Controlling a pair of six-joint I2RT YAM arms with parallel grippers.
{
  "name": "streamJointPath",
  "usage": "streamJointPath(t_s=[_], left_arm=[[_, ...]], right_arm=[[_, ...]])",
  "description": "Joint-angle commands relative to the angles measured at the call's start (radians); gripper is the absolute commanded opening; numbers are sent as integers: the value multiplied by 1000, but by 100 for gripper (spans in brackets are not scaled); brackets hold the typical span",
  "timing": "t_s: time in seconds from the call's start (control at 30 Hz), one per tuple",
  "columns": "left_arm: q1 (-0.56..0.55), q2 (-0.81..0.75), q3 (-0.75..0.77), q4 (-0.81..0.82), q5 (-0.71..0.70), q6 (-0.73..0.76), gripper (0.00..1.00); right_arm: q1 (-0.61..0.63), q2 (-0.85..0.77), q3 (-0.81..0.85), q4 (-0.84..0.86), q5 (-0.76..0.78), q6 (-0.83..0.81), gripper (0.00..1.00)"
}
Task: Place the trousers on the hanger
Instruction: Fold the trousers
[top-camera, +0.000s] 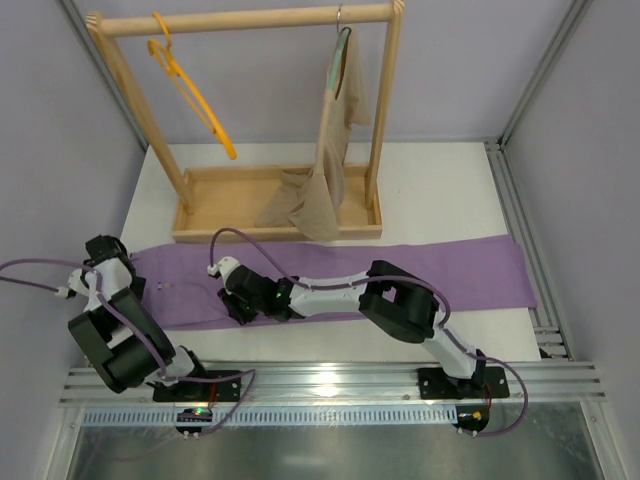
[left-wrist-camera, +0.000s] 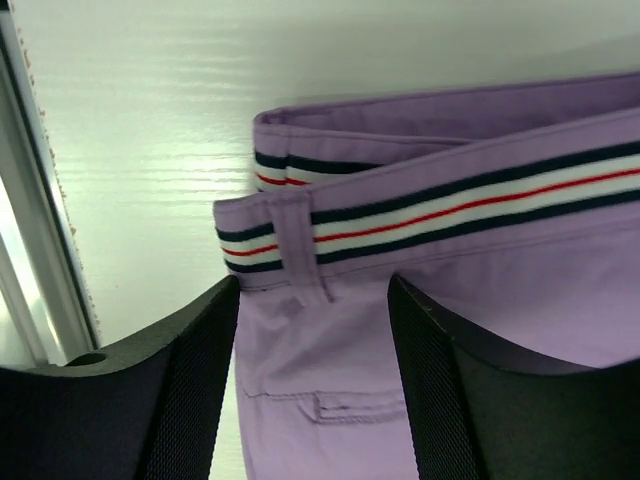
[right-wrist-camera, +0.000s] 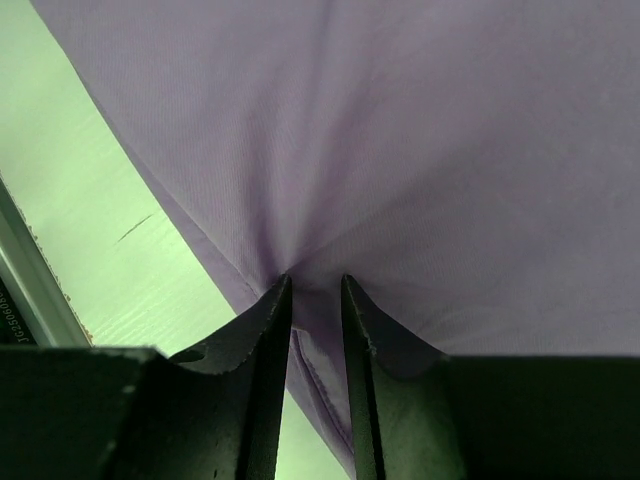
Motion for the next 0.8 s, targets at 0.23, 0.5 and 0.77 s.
streamJointPath(t_s=[0.23, 0.5, 0.77], left_arm=[[17, 222, 185, -160, -93, -39, 61], [-68, -10, 271, -116, 147, 103, 68], [-98, -169, 179, -78, 156, 142, 70]], right_arm=[[22, -96, -108, -2, 74, 22, 31], [24, -377, -289, -73, 164, 214, 41], [25, -676, -563, -71, 181, 457, 50]])
